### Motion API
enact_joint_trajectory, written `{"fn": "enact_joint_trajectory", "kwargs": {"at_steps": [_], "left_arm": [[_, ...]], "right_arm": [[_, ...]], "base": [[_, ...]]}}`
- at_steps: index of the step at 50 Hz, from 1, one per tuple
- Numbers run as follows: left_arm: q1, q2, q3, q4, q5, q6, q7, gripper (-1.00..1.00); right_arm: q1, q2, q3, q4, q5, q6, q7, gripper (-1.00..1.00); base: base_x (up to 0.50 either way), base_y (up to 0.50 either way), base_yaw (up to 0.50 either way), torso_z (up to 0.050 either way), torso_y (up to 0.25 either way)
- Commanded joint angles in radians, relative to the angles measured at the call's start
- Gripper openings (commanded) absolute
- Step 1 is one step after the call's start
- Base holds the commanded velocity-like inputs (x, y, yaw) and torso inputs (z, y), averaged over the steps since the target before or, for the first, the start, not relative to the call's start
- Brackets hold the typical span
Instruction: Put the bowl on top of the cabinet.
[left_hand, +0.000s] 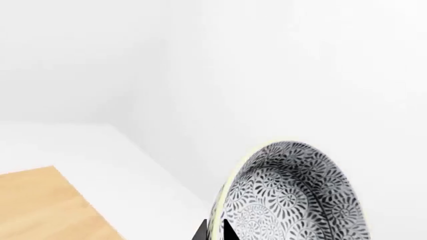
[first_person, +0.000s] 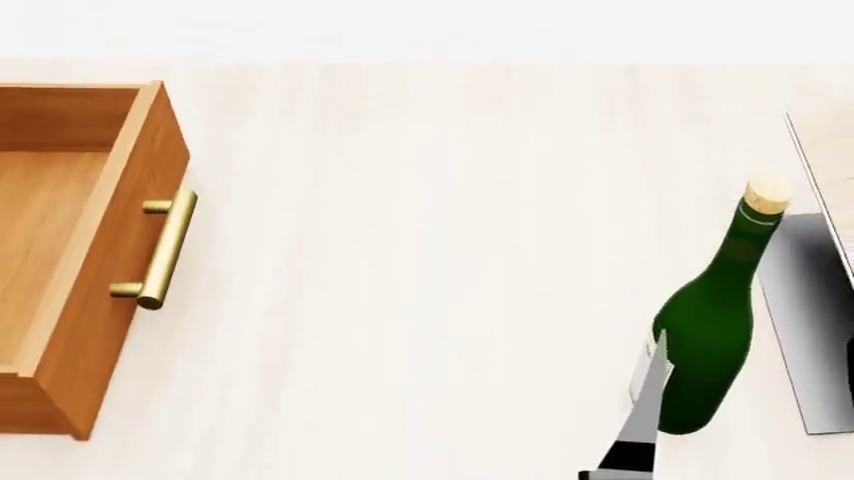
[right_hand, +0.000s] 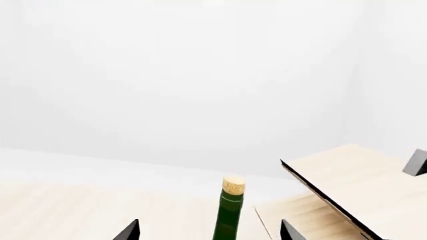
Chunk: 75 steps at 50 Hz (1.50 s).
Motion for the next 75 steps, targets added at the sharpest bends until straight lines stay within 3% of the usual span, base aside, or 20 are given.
{"fn": "enact_joint_trajectory", "kwargs": {"at_steps": [1,22,31,34,50,58,75], "left_arm": [[-0.035,-0.032,-0.125,-0.017,0.044,-0.008,-0.046,-1.0],[-0.019,-0.071,-0.277,-0.016,0.121,-0.001,-0.093,-1.0],[-0.019,-0.08,-0.289,-0.013,0.155,0.032,-0.124,-1.0],[-0.002,-0.092,-0.347,-0.015,0.124,0.038,-0.177,-1.0],[0.026,-0.114,-0.524,-0.018,0.215,-0.152,-0.395,-1.0],[0.05,-0.106,-0.601,-0.018,0.276,-0.207,-0.413,-1.0],[0.055,-0.107,-0.623,-0.018,0.363,-0.227,-0.453,-1.0]], "right_arm": [[0.009,0.007,-0.003,-0.009,0.005,0.015,0.004,1.0],[0.014,0.018,-0.007,-0.016,0.005,0.022,0.01,1.0],[0.014,0.019,-0.011,-0.014,0.004,0.021,0.013,1.0],[0.016,0.02,-0.016,-0.014,0.002,0.024,0.014,1.0],[0.025,0.023,-0.029,-0.012,-0.002,0.031,0.02,1.0],[0.023,0.028,-0.029,-0.015,-0.003,0.034,0.023,1.0],[0.022,0.031,-0.037,-0.009,-0.002,0.029,0.023,1.0]], "base": [[0.0,0.0,0.0,-0.013,0.25],[0.0,0.0,0.0,-0.014,0.25],[0.0,0.0,0.0,0.0,0.0],[0.0,0.0,0.0,0.0,0.0],[0.0,0.0,0.0,0.0,0.0],[0.0,0.0,0.0,0.0,0.0],[0.0,0.0,0.0,0.0,0.0]]}}
